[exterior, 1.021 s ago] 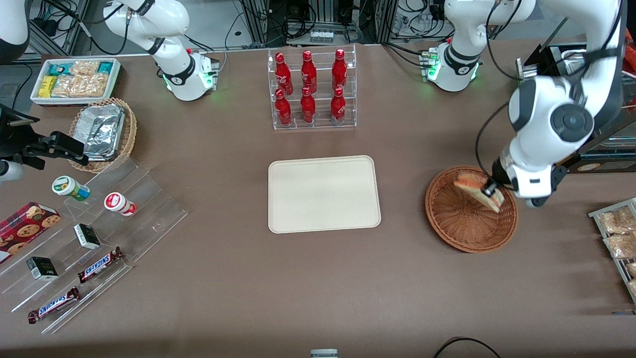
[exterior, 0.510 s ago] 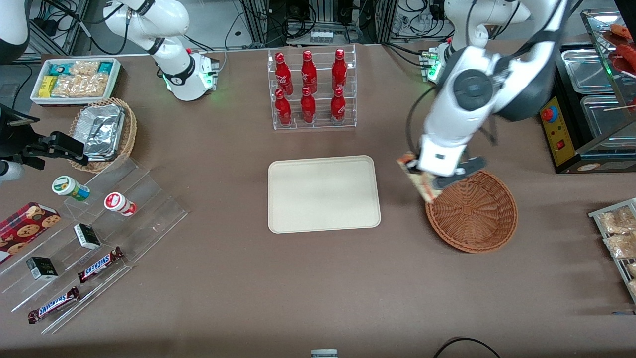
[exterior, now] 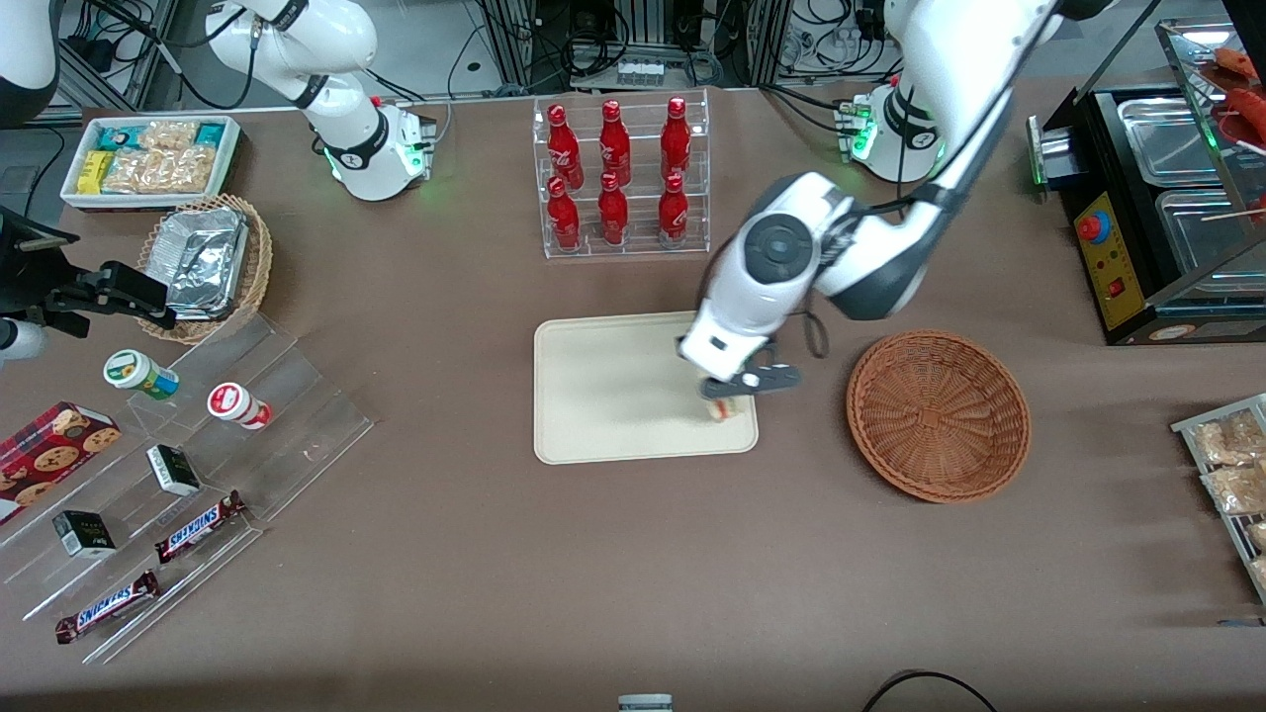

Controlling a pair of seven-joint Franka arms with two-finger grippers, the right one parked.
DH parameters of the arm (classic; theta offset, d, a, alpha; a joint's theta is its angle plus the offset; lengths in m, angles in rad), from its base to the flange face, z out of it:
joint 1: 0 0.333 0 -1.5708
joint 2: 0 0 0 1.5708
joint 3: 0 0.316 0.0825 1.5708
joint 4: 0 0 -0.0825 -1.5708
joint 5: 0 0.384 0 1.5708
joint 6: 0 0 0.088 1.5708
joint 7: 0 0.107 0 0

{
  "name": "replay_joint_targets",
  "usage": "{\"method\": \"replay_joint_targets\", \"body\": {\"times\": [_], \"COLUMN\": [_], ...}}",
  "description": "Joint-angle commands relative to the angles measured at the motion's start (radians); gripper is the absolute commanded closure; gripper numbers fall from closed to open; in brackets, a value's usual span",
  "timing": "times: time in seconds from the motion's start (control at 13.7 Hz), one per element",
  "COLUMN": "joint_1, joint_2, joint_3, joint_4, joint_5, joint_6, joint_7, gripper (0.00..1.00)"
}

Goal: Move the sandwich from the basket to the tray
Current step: 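Lift the sandwich and carry it over the cream tray, then lower the sandwich onto the tray center with the left gripper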

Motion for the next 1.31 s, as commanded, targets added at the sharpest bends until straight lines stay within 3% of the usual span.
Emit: {"method": "replay_joint_targets", "body": {"times": [0.0, 0.29, 1.09, 1.17, 1.24], "joint_1": [-0.076, -0.113, -0.136, -0.136, -0.136], "joint_2": [0.061, 0.167, 0.227, 0.229, 0.232], "joint_3": [0.001, 0.001, 0.001, 0.001, 0.001], "joint_4": [0.037, 0.037, 0.03, 0.03, 0.034], "joint_5": [0.115, 0.313, 0.375, 0.375, 0.372], "joint_6": [0.105, 0.214, 0.311, 0.31, 0.305], "joint_7": [-0.109, -0.227, -0.224, -0.226, -0.227], "gripper": [1.0, 1.0, 1.0, 0.87, 0.39]}}
